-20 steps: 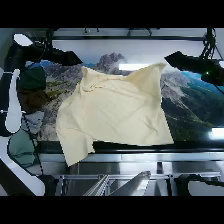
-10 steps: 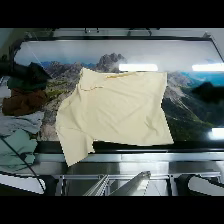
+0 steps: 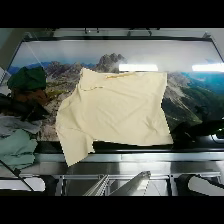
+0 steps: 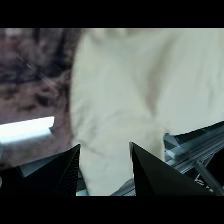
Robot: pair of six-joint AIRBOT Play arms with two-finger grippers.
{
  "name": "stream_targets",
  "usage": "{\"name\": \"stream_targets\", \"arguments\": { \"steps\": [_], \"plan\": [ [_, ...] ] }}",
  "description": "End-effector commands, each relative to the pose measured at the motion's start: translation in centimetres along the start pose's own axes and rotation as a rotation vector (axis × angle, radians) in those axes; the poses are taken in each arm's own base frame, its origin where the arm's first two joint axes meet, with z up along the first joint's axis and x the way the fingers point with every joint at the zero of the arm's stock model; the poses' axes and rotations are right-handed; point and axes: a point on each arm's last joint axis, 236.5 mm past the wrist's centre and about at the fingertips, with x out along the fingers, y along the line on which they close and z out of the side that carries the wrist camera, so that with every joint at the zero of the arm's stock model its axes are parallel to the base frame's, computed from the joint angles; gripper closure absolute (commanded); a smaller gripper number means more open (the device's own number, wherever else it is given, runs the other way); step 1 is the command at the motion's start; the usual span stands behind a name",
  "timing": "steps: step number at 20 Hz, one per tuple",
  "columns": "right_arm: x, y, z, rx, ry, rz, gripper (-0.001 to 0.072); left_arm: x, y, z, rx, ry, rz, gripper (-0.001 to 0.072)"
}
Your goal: Fold the shirts.
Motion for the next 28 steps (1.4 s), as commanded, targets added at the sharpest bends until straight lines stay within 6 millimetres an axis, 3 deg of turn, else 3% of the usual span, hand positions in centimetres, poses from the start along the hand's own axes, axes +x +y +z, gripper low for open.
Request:
{"name": "stream_targets", "arguments": {
  "steps": [1,6,10,12,13,14,15,17,21,23,25,27,28],
  "plan": [
    [3.4,0.4,-2.6,-0.043,0.142,-0.016,0.0211,2.1,3.8,-2.5,-0.056,0.058,0.084,0.0374],
    [5.4,1.6,-2.2,-0.101,0.151,-0.032,0.0212,4.9,4.0,-2.5,-0.057,0.101,0.087,0.0374],
    [5.5,2.1,-2.0,-0.104,0.140,-0.010,0.0213,8.7,0.7,-0.2,0.023,0.075,0.037,0.0374],
    [5.4,2.3,-2.0,-0.106,0.142,-0.001,0.0213,10.4,0.5,-0.4,0.054,0.110,0.064,0.0385],
    [5.4,2.3,-2.1,-0.106,0.145,0.001,0.0233,10.8,0.2,-0.4,0.065,0.115,0.061,0.0467],
    [5.4,2.4,-2.3,-0.108,0.151,0.004,0.0326,10.9,0.1,-0.5,0.071,0.120,0.065,0.0570],
    [5.4,2.5,-2.4,-0.110,0.156,0.007,0.0405,10.7,0.2,-0.6,0.068,0.123,0.061,0.0694],
    [5.1,2.8,-2.6,-0.121,0.165,0.015,0.0451,9.5,0.4,-0.7,0.046,0.107,0.046,0.0688],
    [3.4,3.7,-1.2,-0.137,0.089,0.027,0.0693,5.1,1.4,0.1,0.000,-0.006,0.029,0.0687],
    [2.7,5.0,-0.1,-0.132,0.025,0.077,0.0694,3.7,1.5,0.1,-0.007,-0.041,0.021,0.0686],
    [2.1,7.2,0.3,-0.160,-0.012,0.150,0.0694,3.1,-0.9,0.2,0.034,-0.059,-0.075,0.0687],
    [0.3,11.1,0.3,-0.225,-0.067,0.266,0.0694,1.1,-6.6,0.5,0.126,-0.123,-0.269,0.0687],
    [-1.6,14.2,0.3,-0.287,-0.118,0.349,0.0694,-0.7,-10.0,0.3,0.189,-0.163,-0.376,0.0687]
  ]
}}
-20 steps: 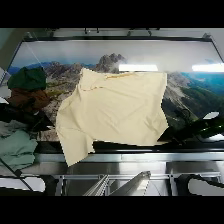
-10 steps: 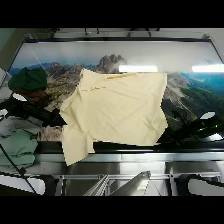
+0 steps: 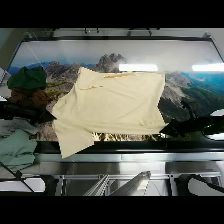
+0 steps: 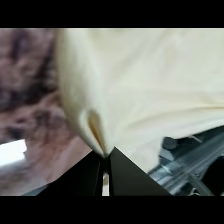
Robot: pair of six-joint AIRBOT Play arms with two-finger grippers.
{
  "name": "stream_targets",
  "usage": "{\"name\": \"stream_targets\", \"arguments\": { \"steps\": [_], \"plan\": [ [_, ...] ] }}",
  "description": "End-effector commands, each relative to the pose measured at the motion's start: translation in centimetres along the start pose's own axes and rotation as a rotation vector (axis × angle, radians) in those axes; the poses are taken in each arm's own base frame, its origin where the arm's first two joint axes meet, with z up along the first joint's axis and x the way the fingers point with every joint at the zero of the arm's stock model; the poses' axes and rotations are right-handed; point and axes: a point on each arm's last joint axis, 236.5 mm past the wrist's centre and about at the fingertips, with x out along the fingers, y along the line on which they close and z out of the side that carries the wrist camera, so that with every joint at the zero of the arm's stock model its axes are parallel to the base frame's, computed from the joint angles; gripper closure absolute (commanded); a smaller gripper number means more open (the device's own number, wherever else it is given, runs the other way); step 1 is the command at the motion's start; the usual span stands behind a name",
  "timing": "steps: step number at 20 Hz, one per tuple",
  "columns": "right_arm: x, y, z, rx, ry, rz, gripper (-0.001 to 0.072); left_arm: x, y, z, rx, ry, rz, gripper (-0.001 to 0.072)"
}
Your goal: Fold the shirts.
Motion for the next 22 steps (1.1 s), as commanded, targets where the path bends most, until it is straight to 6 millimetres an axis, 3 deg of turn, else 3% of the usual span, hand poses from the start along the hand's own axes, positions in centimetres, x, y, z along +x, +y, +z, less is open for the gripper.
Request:
{"name": "stream_targets", "arguments": {
  "steps": [1,3,5,7,8,10,12,14,16,19,20,22],
  "plan": [
    [-4.1,10.6,2.1,-0.192,-0.180,0.278,0.0694,-4.7,-12.0,0.4,0.194,-0.134,-0.388,0.0687],
    [-10.3,20.3,3.0,-0.444,-0.405,0.447,0.0693,-11.2,-21.4,-1.5,0.423,-0.245,-0.642,0.0687],
    [-18.0,30.3,1.5,-0.789,-0.666,0.474,0.0694,-19.9,-30.8,-6.7,0.740,-0.379,-0.859,0.0687],
    [-24.9,37.0,-0.4,-1.017,-0.937,0.331,0.0693,-27.1,-37.8,-13.2,1.057,-0.554,-0.907,0.0687],
    [-28.4,40.0,-1.9,-1.113,-1.084,0.241,0.0693,-29.6,-40.5,-16.4,1.198,-0.643,-0.867,0.0686],
    [-33.7,44.4,-5.2,-1.248,-1.313,0.077,0.0693,-32.8,-44.2,-21.3,1.365,-0.808,-0.742,0.0686],
    [-36.6,47.3,-8.0,-1.331,-1.454,-0.033,0.0694,-34.6,-46.3,-22.7,1.387,-0.975,-0.601,0.0685],
    [-38.0,48.9,-9.6,-1.380,-1.531,-0.097,0.0693,-35.9,-47.0,-22.8,1.380,-1.083,-0.504,0.0685],
    [-38.7,48.6,-9.3,-1.394,-1.559,-0.175,0.0693,-37.0,-46.0,-21.2,1.316,-1.118,-0.489,0.0685],
    [-37.7,44.0,-4.3,-1.238,-1.421,-0.213,0.0693,-37.3,-41.2,-15.3,1.093,-1.061,-0.524,0.0685],
    [-36.5,41.9,-2.2,-1.185,-1.336,-0.174,0.0693,-36.3,-39.2,-12.7,1.014,-1.010,-0.528,0.0685],
    [-32.9,37.0,2.1,-1.058,-1.161,-0.072,0.0694,-31.7,-35.7,-7.8,0.896,-0.856,-0.499,0.0685]
  ]
}}
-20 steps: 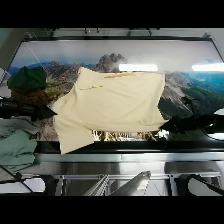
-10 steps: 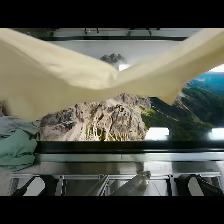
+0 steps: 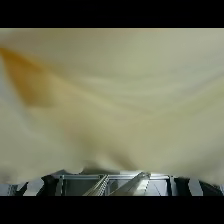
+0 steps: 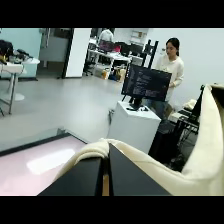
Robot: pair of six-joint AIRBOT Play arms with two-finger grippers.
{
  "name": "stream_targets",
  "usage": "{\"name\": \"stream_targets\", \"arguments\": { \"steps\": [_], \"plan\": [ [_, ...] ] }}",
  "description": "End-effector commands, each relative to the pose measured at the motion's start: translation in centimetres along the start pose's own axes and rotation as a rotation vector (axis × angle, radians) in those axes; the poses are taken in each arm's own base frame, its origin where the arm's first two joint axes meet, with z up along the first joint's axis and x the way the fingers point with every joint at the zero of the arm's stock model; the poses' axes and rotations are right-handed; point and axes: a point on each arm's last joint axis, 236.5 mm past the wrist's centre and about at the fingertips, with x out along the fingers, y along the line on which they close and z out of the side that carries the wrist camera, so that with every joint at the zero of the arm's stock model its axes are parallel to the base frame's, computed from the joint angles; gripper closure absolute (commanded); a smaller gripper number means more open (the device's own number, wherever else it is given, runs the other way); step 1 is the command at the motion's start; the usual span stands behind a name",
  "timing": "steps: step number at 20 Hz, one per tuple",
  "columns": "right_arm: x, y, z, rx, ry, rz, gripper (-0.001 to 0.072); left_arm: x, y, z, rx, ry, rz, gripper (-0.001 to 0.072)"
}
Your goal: Fold the shirts.
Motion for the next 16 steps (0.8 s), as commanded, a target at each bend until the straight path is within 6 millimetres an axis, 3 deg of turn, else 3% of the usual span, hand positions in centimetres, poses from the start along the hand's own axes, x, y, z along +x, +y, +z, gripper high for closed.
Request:
{"name": "stream_targets", "arguments": {
  "steps": [1,3,5,9,11,13,16],
  "plan": [
    [2.6,-2.9,-10.7,0.255,0.217,0.102,0.0694,2.0,9.3,-8.2,-0.243,0.207,0.072,0.0685],
    [4.3,-3.3,-18.5,0.399,0.323,0.157,0.0693,4.7,13.9,-14.4,-0.360,0.336,0.080,0.0685],
    [5.7,-4.2,-26.5,0.522,0.410,0.138,0.0694,7.2,18.8,-21.8,-0.475,0.485,0.115,0.0686],
    [7.3,-7.5,-41.1,0.655,0.586,0.018,0.0694,9.7,27.1,-34.0,-0.642,0.683,0.153,0.0686],
    [8.3,-9.9,-46.1,0.735,0.595,-0.036,0.0694,10.6,31.1,-37.5,-0.731,0.707,0.160,0.0688],
    [9.3,-12.4,-49.7,0.838,0.571,-0.075,0.0695,11.6,34.7,-40.1,-0.814,0.715,0.182,0.0688],
    [10.8,-14.5,-53.2,0.978,0.546,-0.058,0.0695,12.7,38.9,-41.4,-0.856,0.682,0.228,0.0689]
  ]
}}
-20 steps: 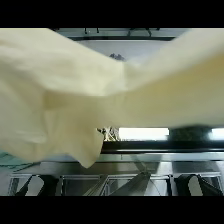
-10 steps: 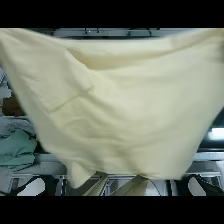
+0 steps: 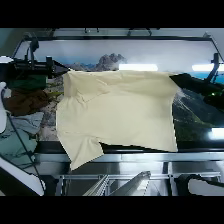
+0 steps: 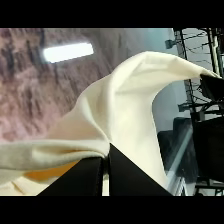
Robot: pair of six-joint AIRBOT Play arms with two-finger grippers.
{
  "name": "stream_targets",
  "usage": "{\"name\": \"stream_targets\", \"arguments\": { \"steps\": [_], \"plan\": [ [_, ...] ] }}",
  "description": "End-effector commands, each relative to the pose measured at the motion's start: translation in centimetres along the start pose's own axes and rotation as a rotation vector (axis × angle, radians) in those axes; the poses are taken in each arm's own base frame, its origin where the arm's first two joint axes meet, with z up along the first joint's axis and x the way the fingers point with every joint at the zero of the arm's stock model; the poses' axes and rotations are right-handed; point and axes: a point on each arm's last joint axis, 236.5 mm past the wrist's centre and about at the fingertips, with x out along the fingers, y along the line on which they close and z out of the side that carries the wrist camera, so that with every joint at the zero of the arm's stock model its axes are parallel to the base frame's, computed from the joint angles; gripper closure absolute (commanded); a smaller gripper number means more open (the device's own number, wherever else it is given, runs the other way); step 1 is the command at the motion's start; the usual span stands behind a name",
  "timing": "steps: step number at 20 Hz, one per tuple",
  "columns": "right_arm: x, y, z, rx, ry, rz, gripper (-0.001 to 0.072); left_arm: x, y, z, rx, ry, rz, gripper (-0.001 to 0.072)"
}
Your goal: Fold the shirts.
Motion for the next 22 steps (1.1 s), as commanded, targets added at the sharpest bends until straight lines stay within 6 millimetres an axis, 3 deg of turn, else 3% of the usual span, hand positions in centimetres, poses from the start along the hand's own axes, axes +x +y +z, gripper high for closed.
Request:
{"name": "stream_targets", "arguments": {
  "steps": [1,3,5,7,11,13,17,20,21,22],
  "plan": [
    [3.4,-4.6,0.1,0.156,-0.019,0.066,0.0694,2.8,4.9,2.6,-0.078,-0.020,0.032,0.0689],
    [4.3,-4.5,0.8,0.191,-0.006,0.146,0.0694,2.9,5.7,3.8,-0.076,-0.062,0.048,0.0689],
    [4.0,-3.2,1.0,0.187,0.021,0.236,0.0694,2.7,6.0,3.3,-0.084,-0.047,0.045,0.0688],
    [2.9,-3.0,-0.2,0.185,0.085,0.264,0.0694,1.7,6.5,1.8,-0.115,-0.010,0.039,0.0689],
    [1.0,-5.8,-5.2,0.196,0.302,0.162,0.0694,0.2,8.0,-2.7,-0.159,0.159,0.130,0.0690],
    [0.8,-6.9,-6.8,0.190,0.366,0.113,0.0694,0.5,9.0,-4.8,-0.174,0.244,0.198,0.0690],
    [1.3,-8.6,-8.2,0.170,0.405,0.025,0.0694,1.6,10.6,-7.0,-0.151,0.347,0.330,0.0689],
    [1.5,-9.6,-8.1,0.154,0.399,-0.018,0.0693,1.6,11.0,-8.5,-0.155,0.416,0.377,0.0696],
    [1.4,-9.6,-8.1,0.163,0.398,-0.021,0.0689,1.2,10.9,-9.2,-0.172,0.451,0.383,0.0646],
    [1.3,-9.5,-8.1,0.186,0.401,-0.021,0.0547,0.8,10.8,-9.9,-0.201,0.477,0.392,0.0460]
  ]
}}
